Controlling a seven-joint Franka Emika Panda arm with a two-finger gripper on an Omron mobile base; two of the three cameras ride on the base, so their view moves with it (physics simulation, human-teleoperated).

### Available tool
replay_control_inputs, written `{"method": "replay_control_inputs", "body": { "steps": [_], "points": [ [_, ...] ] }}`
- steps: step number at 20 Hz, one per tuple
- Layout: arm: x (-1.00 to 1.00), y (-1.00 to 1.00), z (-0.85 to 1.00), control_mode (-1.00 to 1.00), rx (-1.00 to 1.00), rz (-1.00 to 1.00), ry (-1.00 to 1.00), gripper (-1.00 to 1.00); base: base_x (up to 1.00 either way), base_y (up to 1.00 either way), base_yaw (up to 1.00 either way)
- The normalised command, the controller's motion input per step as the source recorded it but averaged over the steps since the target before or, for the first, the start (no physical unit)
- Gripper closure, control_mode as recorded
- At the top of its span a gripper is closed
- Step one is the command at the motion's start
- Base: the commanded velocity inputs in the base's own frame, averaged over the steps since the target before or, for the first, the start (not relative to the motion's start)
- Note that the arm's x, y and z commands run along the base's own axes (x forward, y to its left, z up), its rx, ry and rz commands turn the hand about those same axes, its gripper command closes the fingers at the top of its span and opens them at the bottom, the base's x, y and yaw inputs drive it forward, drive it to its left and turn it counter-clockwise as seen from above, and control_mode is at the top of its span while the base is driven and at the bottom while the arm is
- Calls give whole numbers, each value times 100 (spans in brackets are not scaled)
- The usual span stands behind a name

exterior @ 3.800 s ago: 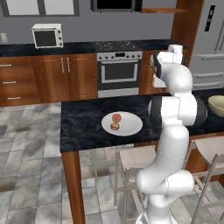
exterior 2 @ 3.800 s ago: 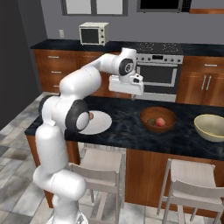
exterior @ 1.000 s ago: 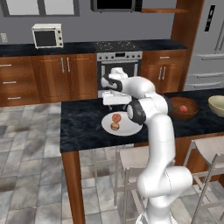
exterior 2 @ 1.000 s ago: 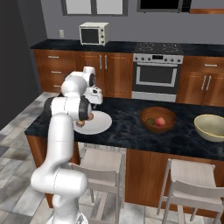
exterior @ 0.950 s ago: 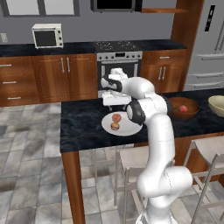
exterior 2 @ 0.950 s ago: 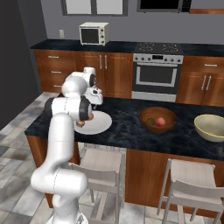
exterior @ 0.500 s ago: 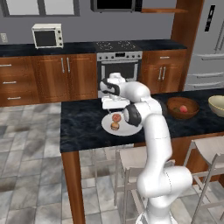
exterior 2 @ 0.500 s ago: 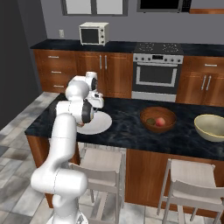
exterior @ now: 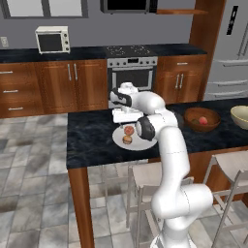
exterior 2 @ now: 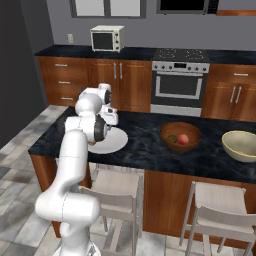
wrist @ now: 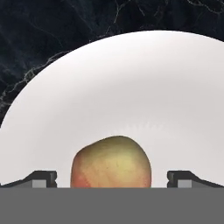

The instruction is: Take the fruits from the plate on the dining counter and place two fruits in each bowl.

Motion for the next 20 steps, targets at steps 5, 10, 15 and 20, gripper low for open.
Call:
{"method": "replay_control_inputs", "body": {
  "steps": [5,10,15,20],
  "points": [
    [-44,0,-1,-100,0,0,-3,-100,0,0,0],
    [-27,0,0,-100,0,0,-7,-100,0,0,0],
    [0,0,-9,-100,0,0,-9,-100,0,0,0],
    [0,0,-18,-100,0,0,-11,-100,0,0,0]
  ]
}}
